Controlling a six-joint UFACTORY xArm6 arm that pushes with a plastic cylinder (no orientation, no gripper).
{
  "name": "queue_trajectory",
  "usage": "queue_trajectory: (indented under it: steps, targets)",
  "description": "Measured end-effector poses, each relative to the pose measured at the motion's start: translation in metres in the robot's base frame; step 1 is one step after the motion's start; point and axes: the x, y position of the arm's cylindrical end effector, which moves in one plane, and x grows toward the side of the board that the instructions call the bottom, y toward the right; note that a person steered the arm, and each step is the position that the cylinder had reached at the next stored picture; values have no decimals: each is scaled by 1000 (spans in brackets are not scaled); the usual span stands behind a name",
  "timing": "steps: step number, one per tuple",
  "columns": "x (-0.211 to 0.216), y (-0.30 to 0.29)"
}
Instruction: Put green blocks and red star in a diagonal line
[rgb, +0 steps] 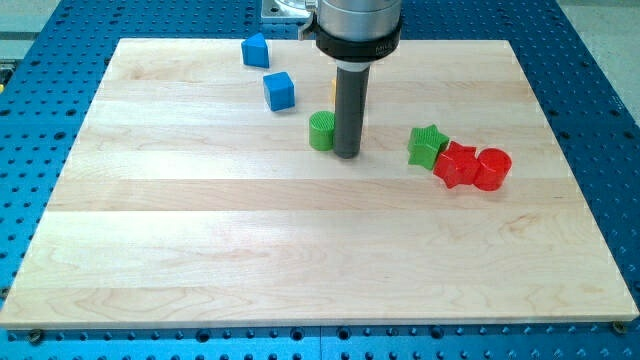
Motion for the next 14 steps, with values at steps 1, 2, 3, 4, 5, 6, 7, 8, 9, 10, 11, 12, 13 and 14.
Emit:
queue_trajectory:
  steps: [1,2,3,4,5,6,7,8,9,10,11,12,13,14]
  targets:
    - [29,-43]
    - [25,-63]
    - [4,-60]
    - [-10,-108]
    - [-24,-70]
    - [-9,-52]
    - [23,-78]
    - [18,-78]
    - [-10,-77]
    - [-12,-54]
    - [0,-16]
    - [12,-12]
    - [11,41]
    - [-13,67]
